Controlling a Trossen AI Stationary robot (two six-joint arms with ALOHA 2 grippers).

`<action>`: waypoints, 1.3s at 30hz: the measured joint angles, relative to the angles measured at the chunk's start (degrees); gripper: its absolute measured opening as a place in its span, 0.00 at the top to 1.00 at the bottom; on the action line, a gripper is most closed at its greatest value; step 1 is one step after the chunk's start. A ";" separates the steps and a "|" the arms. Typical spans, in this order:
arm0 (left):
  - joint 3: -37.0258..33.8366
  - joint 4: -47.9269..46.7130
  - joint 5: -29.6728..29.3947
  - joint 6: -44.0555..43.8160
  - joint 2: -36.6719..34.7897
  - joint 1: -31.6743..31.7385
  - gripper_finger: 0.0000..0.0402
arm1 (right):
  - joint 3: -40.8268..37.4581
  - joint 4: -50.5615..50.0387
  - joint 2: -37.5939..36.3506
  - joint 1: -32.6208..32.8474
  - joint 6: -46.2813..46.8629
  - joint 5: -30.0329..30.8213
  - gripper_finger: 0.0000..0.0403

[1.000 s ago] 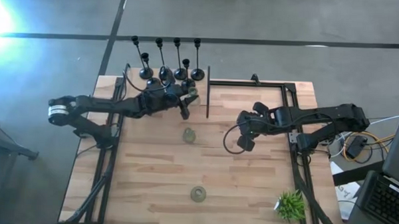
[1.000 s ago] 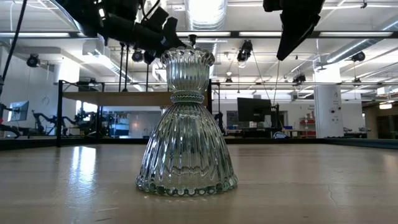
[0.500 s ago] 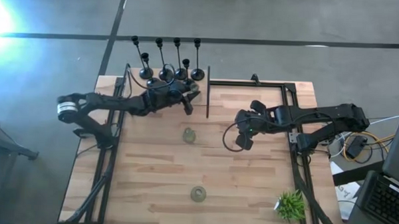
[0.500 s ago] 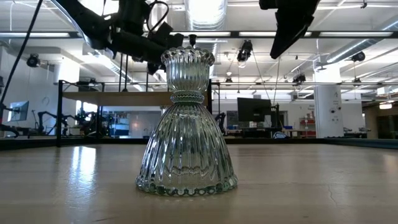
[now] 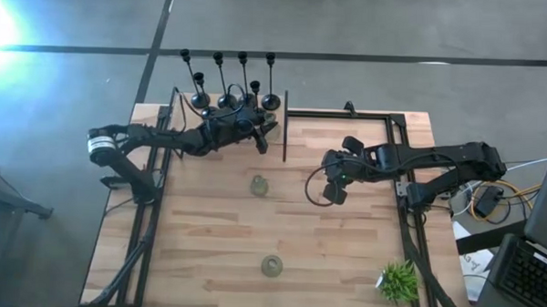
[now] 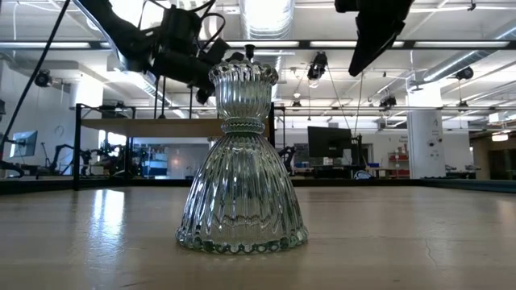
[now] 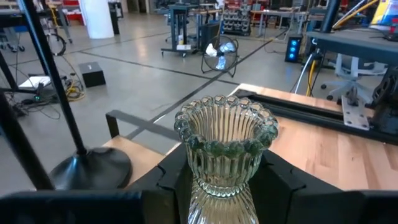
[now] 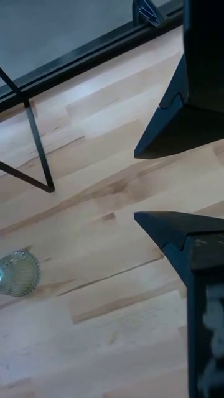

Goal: Pick & Place candle stick holders
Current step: Put the green candleholder on the shelf

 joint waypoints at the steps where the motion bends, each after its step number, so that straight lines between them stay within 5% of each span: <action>1: 0.18 0.00 0.09 0.32 0.00 0.08 0.68 | 0.00 0.03 0.00 -0.10 0.00 0.01 0.64; 27: 0.81 0.71 1.87 2.44 2.36 0.47 0.68 | 0.00 1.92 0.02 -0.38 -1.03 0.01 0.64; 39: 1.12 -0.02 1.81 3.51 2.34 0.57 0.54 | 0.00 1.95 0.02 -0.38 -1.25 -0.01 0.67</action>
